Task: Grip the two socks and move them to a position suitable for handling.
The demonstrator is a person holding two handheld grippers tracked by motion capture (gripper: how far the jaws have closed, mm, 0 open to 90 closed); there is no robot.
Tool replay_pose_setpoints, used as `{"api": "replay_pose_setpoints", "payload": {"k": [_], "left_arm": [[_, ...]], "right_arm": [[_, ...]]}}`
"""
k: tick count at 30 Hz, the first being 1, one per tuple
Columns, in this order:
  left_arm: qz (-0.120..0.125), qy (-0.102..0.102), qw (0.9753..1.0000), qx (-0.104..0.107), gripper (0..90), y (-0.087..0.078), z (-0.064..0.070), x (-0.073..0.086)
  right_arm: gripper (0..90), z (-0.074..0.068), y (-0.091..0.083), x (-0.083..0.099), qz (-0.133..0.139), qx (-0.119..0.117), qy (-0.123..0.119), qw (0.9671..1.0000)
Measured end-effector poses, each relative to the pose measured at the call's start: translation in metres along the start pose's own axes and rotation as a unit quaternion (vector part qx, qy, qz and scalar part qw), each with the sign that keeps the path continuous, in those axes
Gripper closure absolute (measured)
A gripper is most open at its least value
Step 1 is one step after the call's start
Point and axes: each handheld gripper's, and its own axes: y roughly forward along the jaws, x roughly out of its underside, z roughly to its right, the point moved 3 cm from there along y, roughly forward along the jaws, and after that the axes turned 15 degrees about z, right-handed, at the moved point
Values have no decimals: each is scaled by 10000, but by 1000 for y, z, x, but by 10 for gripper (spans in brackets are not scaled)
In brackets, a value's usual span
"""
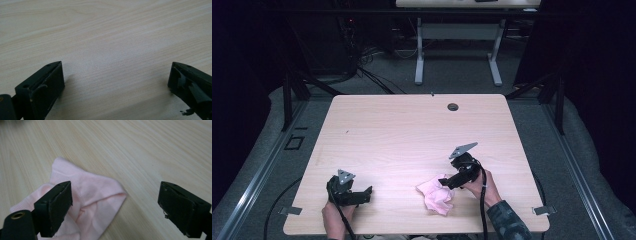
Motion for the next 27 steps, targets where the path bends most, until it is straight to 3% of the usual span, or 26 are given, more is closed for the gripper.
{"api": "replay_pose_setpoints", "payload": {"k": [6, 8, 15, 18, 20, 21, 24, 27], "left_arm": [[-5, -9, 10000, 4, 3, 0, 0, 0], [-5, -11, 10000, 4, 3, 0, 0, 0], [-11, -33, 10000, -45, 3, 0, -1, 0], [-8, -40, 10000, -60, 4, 0, -1, 0], [-5, -43, 10000, -71, 5, 0, -1, 0], [-2, -52, 10000, -78, 5, 0, -1, 0], [-6, -45, 10000, -81, 5, 0, -1, 0], [7, -58, 9999, -84, 6, 0, -1, 0]], "right_arm": [[186, -2, 13, -4, -239, -156, -116, 9995], [244, -4, 20, -5, -402, -228, -230, 9987], [420, -7, 29, 1, -746, -290, -278, 9964], [472, -9, 30, 2, -741, -276, -290, 9964], [582, -9, 30, 4, -799, -283, -422, 9955], [582, -9, 30, 4, -799, -283, -422, 9955], [756, -10, 30, 5, -677, -285, -353, 9967], [804, -13, 29, 4, -639, -235, -426, 9968]]}}
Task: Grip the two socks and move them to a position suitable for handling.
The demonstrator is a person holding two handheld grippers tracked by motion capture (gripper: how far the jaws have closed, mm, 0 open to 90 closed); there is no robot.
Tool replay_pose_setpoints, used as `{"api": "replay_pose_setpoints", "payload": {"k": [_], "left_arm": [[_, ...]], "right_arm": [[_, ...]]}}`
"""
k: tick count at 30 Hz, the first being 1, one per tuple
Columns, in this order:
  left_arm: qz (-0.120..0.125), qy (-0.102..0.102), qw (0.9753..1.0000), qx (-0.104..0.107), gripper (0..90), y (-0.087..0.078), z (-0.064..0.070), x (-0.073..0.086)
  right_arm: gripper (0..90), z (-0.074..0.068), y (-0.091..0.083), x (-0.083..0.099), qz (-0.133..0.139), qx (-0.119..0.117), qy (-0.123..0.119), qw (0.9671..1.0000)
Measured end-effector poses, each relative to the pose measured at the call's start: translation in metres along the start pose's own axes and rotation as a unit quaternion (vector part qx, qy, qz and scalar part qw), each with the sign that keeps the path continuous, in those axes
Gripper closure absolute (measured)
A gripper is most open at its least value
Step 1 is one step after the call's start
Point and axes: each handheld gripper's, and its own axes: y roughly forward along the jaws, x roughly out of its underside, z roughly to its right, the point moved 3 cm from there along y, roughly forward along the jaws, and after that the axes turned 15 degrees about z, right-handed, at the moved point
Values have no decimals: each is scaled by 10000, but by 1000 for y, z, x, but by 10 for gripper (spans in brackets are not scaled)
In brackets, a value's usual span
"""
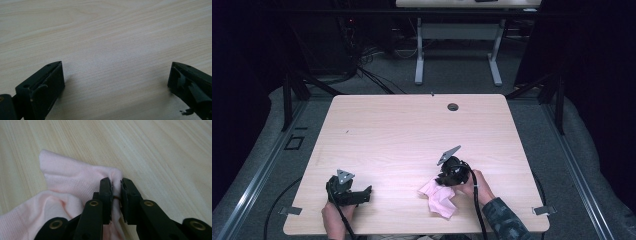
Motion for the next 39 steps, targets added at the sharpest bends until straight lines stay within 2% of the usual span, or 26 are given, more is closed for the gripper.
{"api": "replay_pose_setpoints", "payload": {"k": [3, 7, 9, 12, 15, 19, 20, 23, 25, 27, 28, 30, 31, 32, 34, 35, 36, 37, 38, 39], "left_arm": [[-11, 14, 10000, 5, 6, 0, 0, 0], [3, 0, 10000, -2, 7, 0, 0, 0], [2, -1, 10000, -2, 7, 0, 0, 0], [0, -2, 10000, -1, 7, 0, 0, 0], [10, -2, 10000, -3, 8, 0, 0, 0], [11, 5, 10000, 0, 9, 0, 0, 0], [3, 8, 10000, 4, 9, 0, 0, 0], [3, 9, 10000, 5, 9, 0, 0, 0], [4, 8, 10000, 4, 9, 0, 0, 0], [-11, 22, 10000, 6, 9, 0, 0, 0], [2, 6, 10000, 6, 8, 0, 0, 0], [1, 7, 10000, 4, 9, 0, 0, 0], [-1, 8, 10000, 4, 9, 0, 0, 0], [-12, 19, 10000, 8, 9, 0, 0, 0], [2, 12, 10000, 7, 9, 0, 0, 0], [2, 12, 10000, 7, 9, 0, 0, 0], [3, 9, 10000, 6, 9, 0, 0, 0], [3, 9, 10000, 7, 9, 0, 0, 0], [4, 8, 10000, 6, 9, 0, 0, 0], [4, 8, 10000, 6, 9, 0, 0, 0]], "right_arm": [[810, -1, -2, -3, 99, 84, -39, 9999], [809, 0, -11, -19, 407, 272, -40, 9988], [809, 0, -13, -22, 451, 316, -57, 9985], [807, 4, -15, -37, 688, 551, -60, 9961], [804, 8, -15, -43, 705, 649, -62, 9954], [798, 19, -6, -52, 739, 787, 89, 9941], [794, 25, 0, -54, 678, 897, 152, 9935], [787, 29, 7, -54, 610, 989, 199, 9930], [724, 35, 16, -52, 493, 998, 350, 9932], [707, 37, 19, -51, 439, 1014, 382, 9931], [580, 41, 22, -48, 394, 1009, 464, 9930], [471, 42, 18, -47, 457, 1021, 561, 9921], [471, 42, 18, -47, 457, 1021, 561, 9921], [375, 42, 8, -46, 557, 1156, 563, 9901], [327, 38, -6, -45, 666, 1176, 562, 9892], [327, 38, -6, -45, 666, 1176, 562, 9892], [306, 34, -12, -43, 748, 1160, 541, 9890], [277, 30, -19, -41, 726, 1086, 507, 9901], [213, 19, -31, -36, 727, 1081, 356, 9908], [213, 19, -31, -36, 727, 1081, 356, 9908]]}}
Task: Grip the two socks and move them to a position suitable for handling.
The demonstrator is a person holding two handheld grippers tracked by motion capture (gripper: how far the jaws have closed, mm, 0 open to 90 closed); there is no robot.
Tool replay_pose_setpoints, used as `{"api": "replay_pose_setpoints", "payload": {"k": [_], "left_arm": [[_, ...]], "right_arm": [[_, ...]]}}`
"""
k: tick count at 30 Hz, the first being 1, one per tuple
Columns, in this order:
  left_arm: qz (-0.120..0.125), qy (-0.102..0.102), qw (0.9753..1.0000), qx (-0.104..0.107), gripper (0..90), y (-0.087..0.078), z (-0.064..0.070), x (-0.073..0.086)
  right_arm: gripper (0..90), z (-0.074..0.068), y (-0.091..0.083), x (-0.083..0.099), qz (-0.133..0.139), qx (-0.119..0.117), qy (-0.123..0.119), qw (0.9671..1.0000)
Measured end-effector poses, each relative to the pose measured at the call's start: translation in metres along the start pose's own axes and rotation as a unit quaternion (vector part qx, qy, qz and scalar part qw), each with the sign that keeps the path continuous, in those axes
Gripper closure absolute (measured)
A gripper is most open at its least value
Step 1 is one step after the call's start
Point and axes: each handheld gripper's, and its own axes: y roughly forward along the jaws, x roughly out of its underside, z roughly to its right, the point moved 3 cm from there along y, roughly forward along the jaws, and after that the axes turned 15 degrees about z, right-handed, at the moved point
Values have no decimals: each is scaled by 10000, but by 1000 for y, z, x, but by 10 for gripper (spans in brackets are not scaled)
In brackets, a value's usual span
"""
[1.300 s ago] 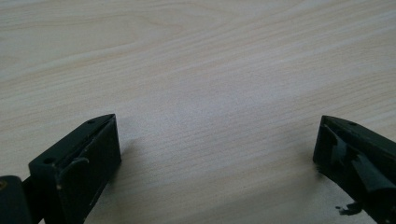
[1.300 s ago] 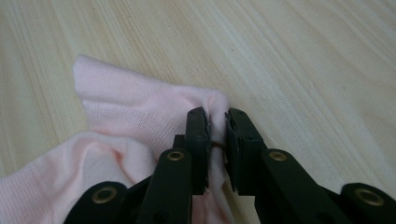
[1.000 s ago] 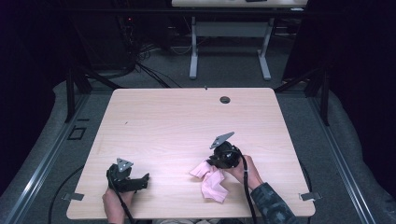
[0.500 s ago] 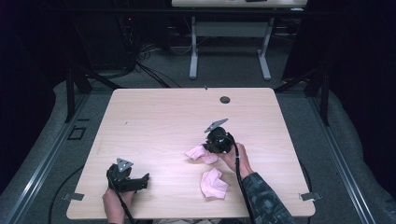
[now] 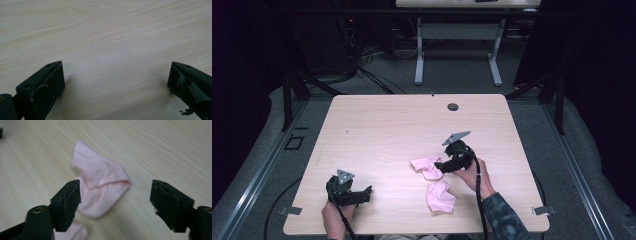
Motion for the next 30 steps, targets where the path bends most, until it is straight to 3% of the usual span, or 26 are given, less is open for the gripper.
{"api": "replay_pose_setpoints", "payload": {"k": [2, 6, 7, 8, 9, 10, 11, 13, 14, 15, 16, 17, 20, 27, 30], "left_arm": [[-1, 3, 10000, -1, 9, 0, 0, 0], [4, 4, 10000, 0, 9, 0, 0, 0], [5, 3, 10000, 0, 9, 0, 0, 0], [5, 3, 10000, 0, 9, 0, 0, 0], [-4, 3, 10000, 3, 9, 0, 0, 0], [-3, 3, 10000, 2, 9, 0, 0, 0], [5, 2, 10000, -2, 8, 0, 0, 0], [3, 4, 10000, -3, 8, 0, 0, 0], [3, 4, 10000, -3, 8, 0, 0, 0], [2, 4, 10000, -2, 8, 0, 0, 0], [2, 4, 10000, -2, 8, 0, 0, 0], [-9, 20, 10000, 4, 8, 0, 0, 0], [-11, 22, 10000, 5, 8, 0, 0, 0], [-8, 16, 10000, -4, 8, 0, 0, 0], [-11, 30, 10000, -4, 8, 0, 0, 0]], "right_arm": [[134, -10, -21, 8, 10, -82, -111, 9999], [94, -21, -36, 17, 90, -162, -191, 9996], [125, -31, -44, 22, 89, -205, -291, 9993], [125, -31, -44, 22, 89, -205, -291, 9993], [159, -44, -51, 27, 38, -305, -374, 9988], [159, -44, -51, 27, 38, -305, -374, 9988], [236, -55, -56, 30, 110, -409, -400, 9983], [286, -68, -60, 34, 123, -450, -523, 9975], [286, -68, -60, 34, 123, -450, -523, 9975], [363, -81, -60, 40, 128, -540, -641, 9964], [363, -81, -60, 40, 128, -540, -641, 9964], [415, -93, -56, 47, 47, -672, -759, 9948], [453, -101, -48, 55, -154, -705, -901, 9933], [502, -105, -29, 75, -497, -865, -948, 9905], [639, -103, -27, 80, -495, -867, -878, 9911]]}}
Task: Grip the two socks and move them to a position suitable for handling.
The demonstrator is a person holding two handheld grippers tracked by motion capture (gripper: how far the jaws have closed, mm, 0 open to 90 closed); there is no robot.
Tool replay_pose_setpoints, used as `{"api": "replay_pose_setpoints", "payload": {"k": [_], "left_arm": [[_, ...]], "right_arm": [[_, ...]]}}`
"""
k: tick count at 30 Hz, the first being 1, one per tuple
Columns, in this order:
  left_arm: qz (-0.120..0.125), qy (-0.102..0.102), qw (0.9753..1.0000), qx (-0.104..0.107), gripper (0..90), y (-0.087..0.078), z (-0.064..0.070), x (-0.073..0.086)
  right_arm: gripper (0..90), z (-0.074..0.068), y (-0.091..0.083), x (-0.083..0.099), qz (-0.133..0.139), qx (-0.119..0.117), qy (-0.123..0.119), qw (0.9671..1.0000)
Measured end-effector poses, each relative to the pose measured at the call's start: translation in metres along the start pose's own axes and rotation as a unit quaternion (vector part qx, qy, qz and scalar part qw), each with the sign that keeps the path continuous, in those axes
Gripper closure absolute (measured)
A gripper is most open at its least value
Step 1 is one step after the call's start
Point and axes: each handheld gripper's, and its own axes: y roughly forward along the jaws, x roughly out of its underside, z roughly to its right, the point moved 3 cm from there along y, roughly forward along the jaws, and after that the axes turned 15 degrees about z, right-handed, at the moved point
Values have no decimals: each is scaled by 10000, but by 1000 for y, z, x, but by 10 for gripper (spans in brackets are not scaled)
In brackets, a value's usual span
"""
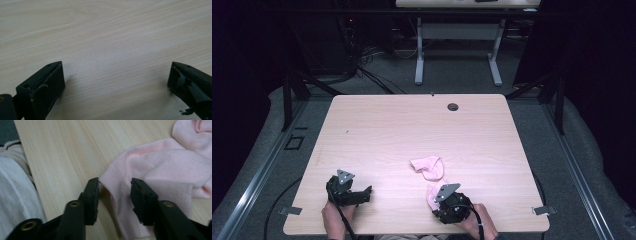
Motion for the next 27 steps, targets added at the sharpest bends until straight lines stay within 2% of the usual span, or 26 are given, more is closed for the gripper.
{"api": "replay_pose_setpoints", "payload": {"k": [3, 6, 7, 8, 9, 10, 11, 13, 14, 15, 16, 18, 19, 20, 21, 22, 24, 25, 26, 27], "left_arm": [[-1, -3, 10000, 0, 8, 0, 0, 0], [9, 18, 10000, -3, 14, 0, 0, 0], [39, 36, 10000, -7, 19, -1, 1, 0], [39, 36, 10000, -7, 20, -1, 1, 0], [41, 77, 10000, 17, 20, -1, 2, 0], [41, 77, 10000, 17, 22, -1, 2, 0], [75, 36, 9999, 92, 24, -2, 4, -1], [170, -50, 9996, 240, 22, -5, 9, -3], [170, -50, 9996, 240, 23, -5, 9, -3], [225, -41, 9992, 324, 23, -6, 12, -5], [275, -53, 9987, 428, 23, -8, 16, -7], [358, -78, 9970, 680, 28, -11, 25, -11], [420, -42, 9947, 935, 31, -13, 37, -16], [420, -42, 9947, 935, 37, -13, 37, -16], [510, -30, 9906, 1272, 47, -13, 51, -21], [510, -30, 9906, 1272, 58, -13, 51, -21], [566, 16, 9861, 1561, 67, -13, 66, -26], [564, 189, 9807, 1864, 85, -11, 81, -31], [564, 189, 9807, 1864, 89, -11, 81, -31], [556, 251, 9784, 1973, 104, -10, 89, -34]], "right_arm": [[827, 6, -3, 2, 149, 43, 176, 9997], [849, 8, -7, 1, 284, 42, 255, 9993], [852, 11, -14, -3, 442, 21, 346, 9984], [852, 11, -14, -3, 442, 21, 346, 9984], [853, 14, -22, -10, 656, -19, 453, 9968], [853, 14, -22, -10, 656, -19, 453, 9968], [853, 19, -29, -18, 902, -32, 573, 9943], [853, 23, -37, -25, 1026, -57, 617, 9928], [853, 23, -37, -25, 1026, -57, 617, 9928], [854, 25, -44, -32, 1160, -90, 652, 9911], [854, 25, -44, -32, 1160, -90, 652, 9911], [854, 29, -51, -40, 1320, -108, 678, 9889], [854, 30, -53, -43, 1355, -118, 696, 9883], [854, 30, -53, -43, 1355, -118, 696, 9883], [854, 32, -56, -46, 1427, -125, 744, 9869], [854, 32, -56, -46, 1427, -125, 744, 9869], [854, 32, -58, -49, 1474, -141, 773, 9859], [854, 33, -60, -51, 1549, -171, 784, 9847], [854, 33, -60, -51, 1549, -171, 784, 9847], [854, 32, -61, -53, 1595, -173, 783, 9839]]}}
